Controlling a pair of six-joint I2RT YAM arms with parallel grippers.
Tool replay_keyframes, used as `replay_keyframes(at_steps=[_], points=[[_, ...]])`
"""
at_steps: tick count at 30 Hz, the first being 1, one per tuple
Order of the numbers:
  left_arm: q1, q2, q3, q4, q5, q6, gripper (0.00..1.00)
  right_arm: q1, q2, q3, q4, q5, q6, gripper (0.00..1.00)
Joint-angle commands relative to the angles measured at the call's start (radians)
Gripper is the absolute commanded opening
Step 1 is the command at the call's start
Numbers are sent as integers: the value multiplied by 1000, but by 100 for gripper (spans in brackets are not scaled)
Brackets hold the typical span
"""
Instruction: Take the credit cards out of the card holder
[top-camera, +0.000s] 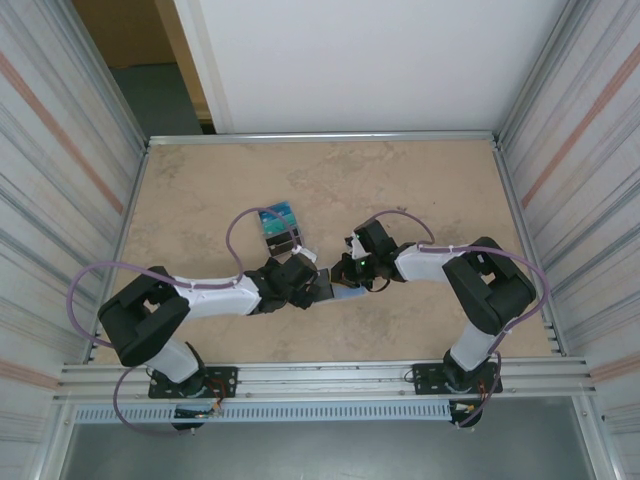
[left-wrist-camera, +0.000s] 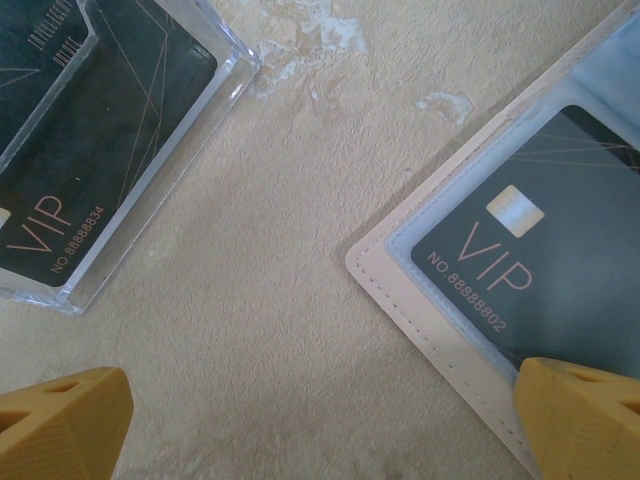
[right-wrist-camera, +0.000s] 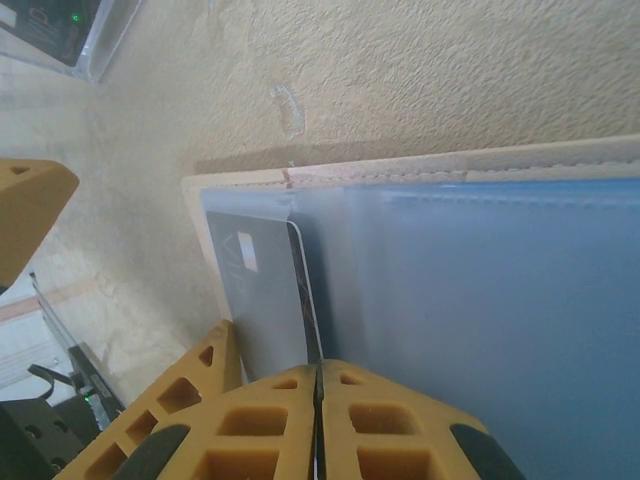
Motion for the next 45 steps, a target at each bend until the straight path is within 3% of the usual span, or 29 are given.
replay_keyframes(at_steps=[1,16,39,42,45], points=[[7,8,6,-40,-2,-17,99,-5,14,-17,9,-12,23,10],[8,14,9,-35,-2,-19,99,-4,26,-19,3,-15,15,13],[7,17,13,-31,8,-21,99,4,63,-30,113,-118,32,12],[8,17,12,-30,10,-20,99,3,72,-33,133,-128,40,10],[8,14,14,-32,9,-21,99,3,78,-33,137,-126,42,1]])
